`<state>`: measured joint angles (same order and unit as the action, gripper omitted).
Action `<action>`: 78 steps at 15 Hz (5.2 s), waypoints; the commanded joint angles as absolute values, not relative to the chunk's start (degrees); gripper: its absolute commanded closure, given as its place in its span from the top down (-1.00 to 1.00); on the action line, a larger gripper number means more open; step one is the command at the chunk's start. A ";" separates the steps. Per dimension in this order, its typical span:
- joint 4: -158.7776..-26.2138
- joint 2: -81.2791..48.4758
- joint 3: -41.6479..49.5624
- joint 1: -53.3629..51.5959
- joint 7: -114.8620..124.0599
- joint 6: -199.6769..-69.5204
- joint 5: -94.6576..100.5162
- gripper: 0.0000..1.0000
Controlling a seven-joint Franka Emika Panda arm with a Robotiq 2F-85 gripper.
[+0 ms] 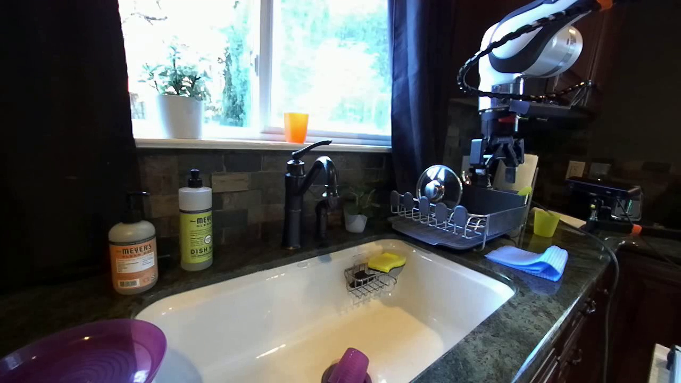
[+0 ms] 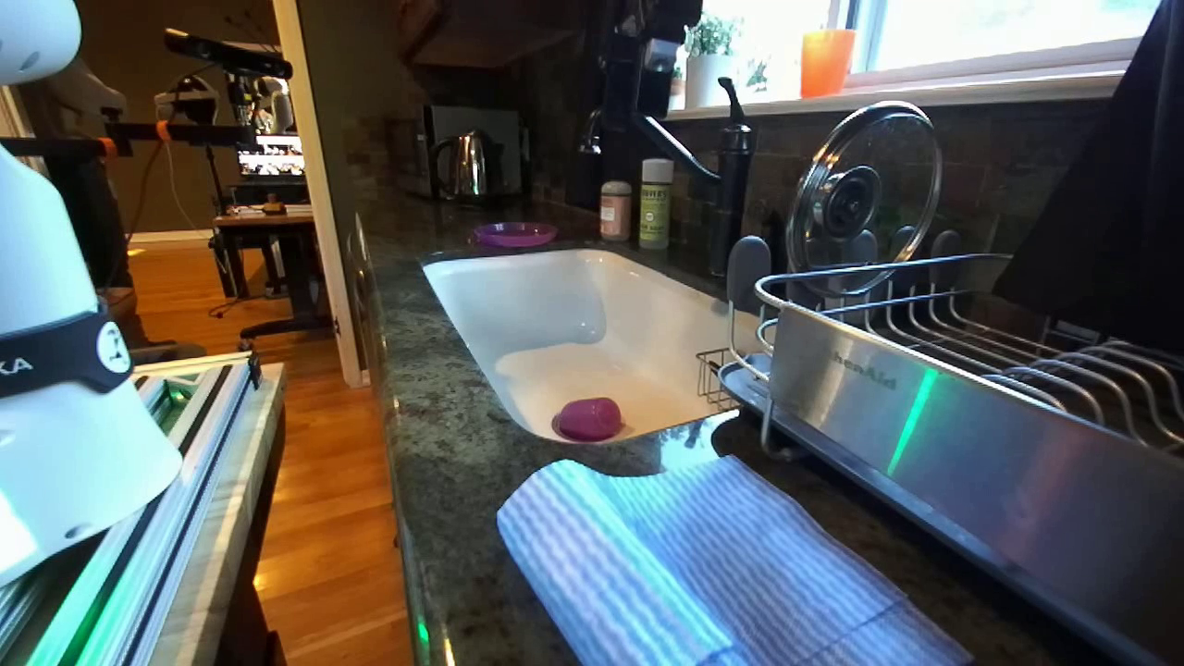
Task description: Move the pot lid to the right
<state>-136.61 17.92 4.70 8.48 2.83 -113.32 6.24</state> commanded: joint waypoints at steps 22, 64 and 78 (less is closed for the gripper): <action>-128.52 15.54 14.58 8.67 -17.38 -127.93 2.03 1.00; -105.86 -10.27 11.47 13.98 -28.43 -113.03 -24.83 -0.53; -104.74 -6.93 10.70 13.97 -28.38 -113.12 -22.58 -0.90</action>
<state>-105.34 -8.84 11.35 13.19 -29.55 -114.25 -23.27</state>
